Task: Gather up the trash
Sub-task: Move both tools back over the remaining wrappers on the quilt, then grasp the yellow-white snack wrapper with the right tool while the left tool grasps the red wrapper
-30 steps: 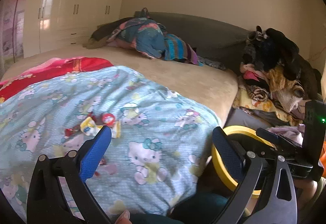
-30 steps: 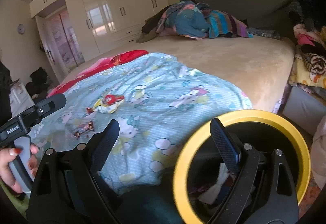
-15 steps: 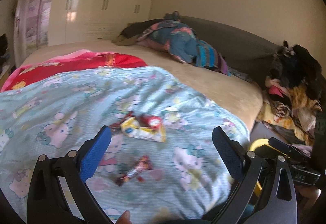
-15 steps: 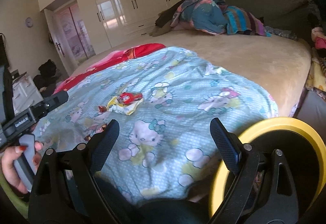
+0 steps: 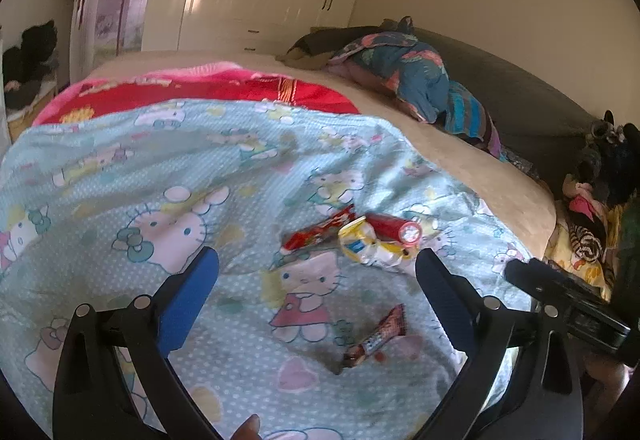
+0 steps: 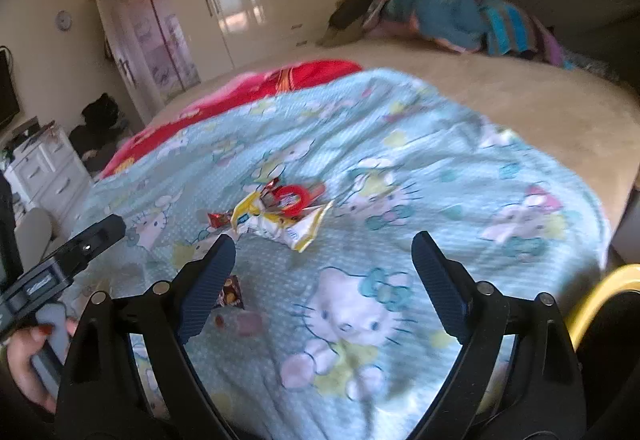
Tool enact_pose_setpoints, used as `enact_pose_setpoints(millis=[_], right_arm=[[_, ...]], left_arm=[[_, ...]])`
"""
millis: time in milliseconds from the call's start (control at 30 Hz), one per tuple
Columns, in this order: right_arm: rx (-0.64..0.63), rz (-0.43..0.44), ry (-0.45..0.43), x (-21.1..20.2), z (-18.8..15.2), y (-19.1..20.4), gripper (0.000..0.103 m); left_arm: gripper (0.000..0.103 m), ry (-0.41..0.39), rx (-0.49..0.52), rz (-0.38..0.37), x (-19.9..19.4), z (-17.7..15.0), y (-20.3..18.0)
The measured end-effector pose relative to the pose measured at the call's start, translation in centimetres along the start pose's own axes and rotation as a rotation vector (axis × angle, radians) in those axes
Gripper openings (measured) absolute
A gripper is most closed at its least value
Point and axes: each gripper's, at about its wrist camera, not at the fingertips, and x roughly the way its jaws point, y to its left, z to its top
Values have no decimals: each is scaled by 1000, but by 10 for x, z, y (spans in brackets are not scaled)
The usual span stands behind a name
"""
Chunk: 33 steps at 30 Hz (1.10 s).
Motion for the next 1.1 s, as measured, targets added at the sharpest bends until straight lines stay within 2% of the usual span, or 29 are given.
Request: enact_pose_setpoints(millis=[200,467,567,667,733,800,967,1100], right_arm=[[-10,63,93,43,3,10,75],[-35,55,169,88,4,17,67],[-27,67,195,102,5,15,61],[5,97,217,114,4,12,55],[17,103,225,118,3,11,52],[26,103,230,122,0,9,35],[20,112,217,118,-7,7,27],[20,114,204,108,-12,3,24]], left_arm=[[94,37,-30,-9,18,-5,12],[75,105,-73,-46,48,-7,21],[69,125,-75,-49,60,-5,23],[68,143,-73,-53,71,-4,26],[68,154,-60,-57,81,-2,25],[66,167,-56,-62,90,0,26],[52,207,-59,-68,117,7,28],[51,238,-48,-73,133,10,25]])
